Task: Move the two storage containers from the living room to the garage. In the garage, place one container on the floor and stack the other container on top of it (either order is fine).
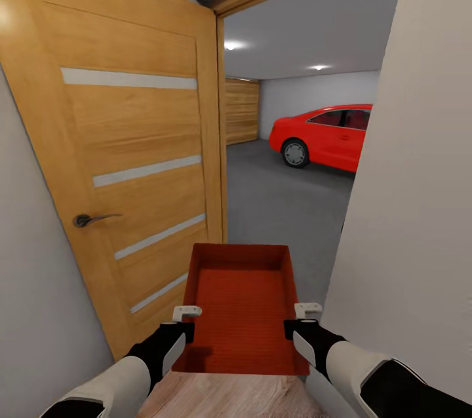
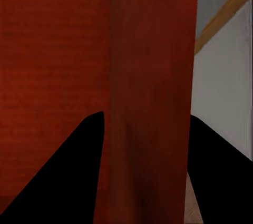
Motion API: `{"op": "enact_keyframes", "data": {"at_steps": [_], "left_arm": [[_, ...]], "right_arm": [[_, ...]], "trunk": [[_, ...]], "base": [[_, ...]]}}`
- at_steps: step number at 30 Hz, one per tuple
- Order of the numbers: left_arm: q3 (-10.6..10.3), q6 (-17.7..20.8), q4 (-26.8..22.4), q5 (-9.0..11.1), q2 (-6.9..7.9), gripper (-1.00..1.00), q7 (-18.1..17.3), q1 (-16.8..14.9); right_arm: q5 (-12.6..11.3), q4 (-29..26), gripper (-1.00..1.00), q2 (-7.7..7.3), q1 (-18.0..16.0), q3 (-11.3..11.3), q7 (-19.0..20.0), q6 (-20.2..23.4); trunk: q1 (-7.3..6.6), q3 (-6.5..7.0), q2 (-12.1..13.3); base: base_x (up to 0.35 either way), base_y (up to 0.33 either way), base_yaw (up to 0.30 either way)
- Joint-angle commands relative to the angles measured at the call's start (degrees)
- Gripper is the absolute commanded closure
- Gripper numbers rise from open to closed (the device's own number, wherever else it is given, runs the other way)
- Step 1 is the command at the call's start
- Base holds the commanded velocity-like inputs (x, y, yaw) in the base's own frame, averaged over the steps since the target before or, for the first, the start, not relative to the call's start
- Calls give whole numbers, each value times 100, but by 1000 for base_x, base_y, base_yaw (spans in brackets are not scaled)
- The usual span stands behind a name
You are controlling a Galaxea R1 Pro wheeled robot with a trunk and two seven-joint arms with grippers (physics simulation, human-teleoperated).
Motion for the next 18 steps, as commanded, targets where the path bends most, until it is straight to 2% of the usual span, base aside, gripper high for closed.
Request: {"op": "enact_keyframes", "data": {"at_steps": [1,18], "left_arm": [[70,42,8,-11,-10,100,24,1],[72,43,8,-16,-11,100,24,1]], "right_arm": [[62,-14,100,28,0,501,-290,-291],[62,-15,100,32,-4,501,-290,-284]], "trunk": [[2,-2,-4],[2,-2,-4]], "base": [[50,78,-124],[164,248,-15]]}}
